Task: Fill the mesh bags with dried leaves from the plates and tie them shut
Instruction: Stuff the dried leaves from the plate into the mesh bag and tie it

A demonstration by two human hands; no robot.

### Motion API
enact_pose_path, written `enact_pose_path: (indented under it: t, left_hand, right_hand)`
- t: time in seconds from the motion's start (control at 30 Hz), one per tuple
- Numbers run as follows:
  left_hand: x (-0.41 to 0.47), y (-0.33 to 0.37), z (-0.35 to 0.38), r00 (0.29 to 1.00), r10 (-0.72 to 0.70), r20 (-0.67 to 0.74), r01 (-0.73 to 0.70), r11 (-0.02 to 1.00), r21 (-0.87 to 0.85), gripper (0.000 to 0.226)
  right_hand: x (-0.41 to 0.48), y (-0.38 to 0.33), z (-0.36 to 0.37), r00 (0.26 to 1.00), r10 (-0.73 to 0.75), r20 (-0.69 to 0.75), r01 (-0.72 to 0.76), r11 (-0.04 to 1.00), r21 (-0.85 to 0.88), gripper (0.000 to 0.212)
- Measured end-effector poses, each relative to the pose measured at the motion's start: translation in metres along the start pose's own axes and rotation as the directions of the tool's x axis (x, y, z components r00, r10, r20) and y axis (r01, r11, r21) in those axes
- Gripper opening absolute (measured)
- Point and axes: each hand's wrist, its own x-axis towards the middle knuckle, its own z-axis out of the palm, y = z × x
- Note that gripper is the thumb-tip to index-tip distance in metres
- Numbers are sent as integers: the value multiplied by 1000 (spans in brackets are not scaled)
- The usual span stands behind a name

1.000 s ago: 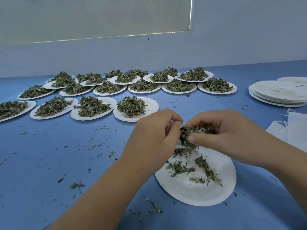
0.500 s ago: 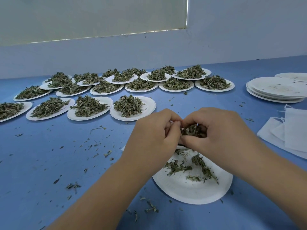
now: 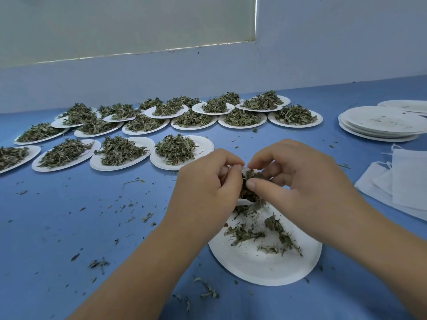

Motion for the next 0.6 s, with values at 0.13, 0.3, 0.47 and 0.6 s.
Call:
enact_pose_path:
  t: [0.13,0.3,0.47,0.6]
  left_hand:
    - [0,2,0,1000,-19,5,19,999,-26,12]
    - [-1,2,0,999,-50,17,51,997,-62,14]
    - [2,1,-6,996,-88,-33,86,994,-73,16]
    - [4,2,-11,988,-126,-85,115,986,-118,19]
  right_hand:
    - [-1,1,5,998,-58,-39,56,997,-56,20]
    - [-1,1,9,988,-148,35,152,973,-174,13]
    - [1,3,-3,990,-109,-87,106,994,-37,11]
    - [1,7,-3,1000,2,29,-3,1000,24,77]
